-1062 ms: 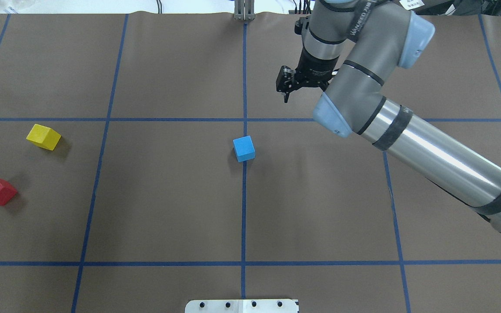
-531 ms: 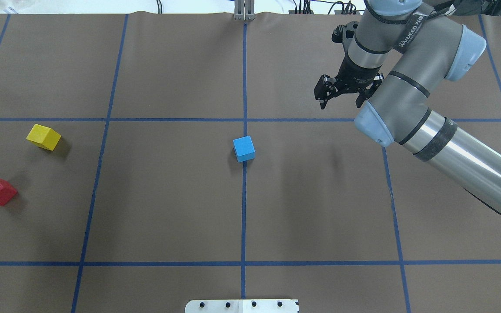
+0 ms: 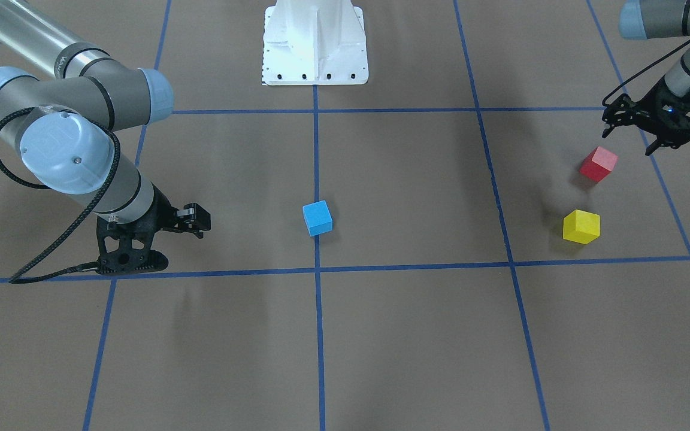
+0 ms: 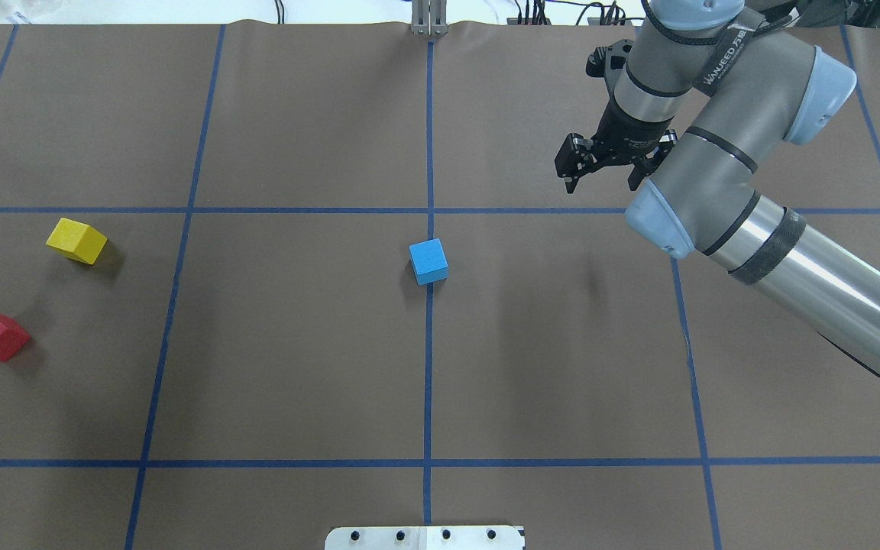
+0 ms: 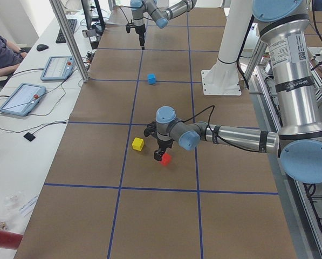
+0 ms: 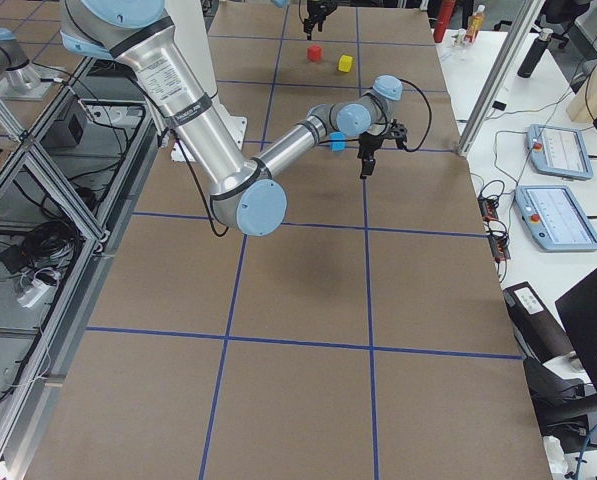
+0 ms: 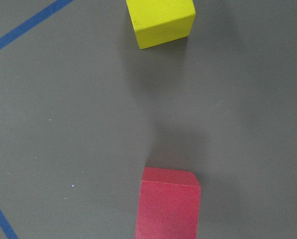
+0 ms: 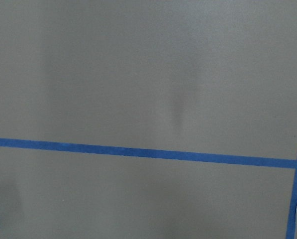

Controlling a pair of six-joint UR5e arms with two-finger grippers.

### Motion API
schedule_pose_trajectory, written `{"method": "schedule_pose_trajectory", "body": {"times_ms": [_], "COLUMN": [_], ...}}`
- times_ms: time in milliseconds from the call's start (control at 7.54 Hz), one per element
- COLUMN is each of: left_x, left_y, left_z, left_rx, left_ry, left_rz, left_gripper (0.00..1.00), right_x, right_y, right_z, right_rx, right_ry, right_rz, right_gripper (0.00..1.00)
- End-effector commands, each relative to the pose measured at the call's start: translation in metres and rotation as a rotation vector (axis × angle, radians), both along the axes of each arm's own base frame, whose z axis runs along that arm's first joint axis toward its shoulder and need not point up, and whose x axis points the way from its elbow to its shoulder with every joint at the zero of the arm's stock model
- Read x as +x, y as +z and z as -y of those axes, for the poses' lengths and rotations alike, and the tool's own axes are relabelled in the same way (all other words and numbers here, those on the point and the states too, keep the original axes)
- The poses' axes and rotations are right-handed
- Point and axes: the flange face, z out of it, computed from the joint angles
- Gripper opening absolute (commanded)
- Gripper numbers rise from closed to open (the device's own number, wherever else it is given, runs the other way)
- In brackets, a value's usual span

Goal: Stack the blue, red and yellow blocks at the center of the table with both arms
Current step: 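Lower the left gripper onto the red cube and grasp it while the right arm withdraws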

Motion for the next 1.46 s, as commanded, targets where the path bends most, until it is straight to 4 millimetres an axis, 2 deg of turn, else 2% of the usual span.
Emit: {"method": "schedule_pose_trajectory", "body": {"times_ms": [0,265,664,1062,1194,1327], "left_x": [0.016,0.022,0.032,0.04,0.039,0.039], "left_y": [0.011,0.018,0.033,0.033,0.033,0.03], "left_z": [0.012,0.015,0.009,0.005,0.005,0.005], "left_rx": [-0.013,-0.021,-0.042,-0.047,-0.048,-0.044], "left_ry": [0.014,0.022,0.048,0.068,0.066,0.066], "left_rz": [0.008,0.014,0.028,0.025,0.025,0.02], "left_gripper": [1.0,1.0,1.0,0.97,0.54,0.01], "right_x": [0.0,0.0,-0.002,0.0,0.0,0.005], "right_y": [0.008,0.007,-0.001,0.005,0.006,0.004], "right_z": [-0.001,-0.001,-0.002,-0.001,-0.002,0.001], "right_rx": [-0.006,-0.005,0.001,-0.005,-0.007,-0.005], "right_ry": [-0.004,-0.005,-0.008,-0.006,-0.007,-0.001], "right_rz": [-0.007,-0.005,0.004,-0.003,-0.003,0.003], "right_gripper": [1.0,1.0,1.0,1.0,1.0,1.0]}}
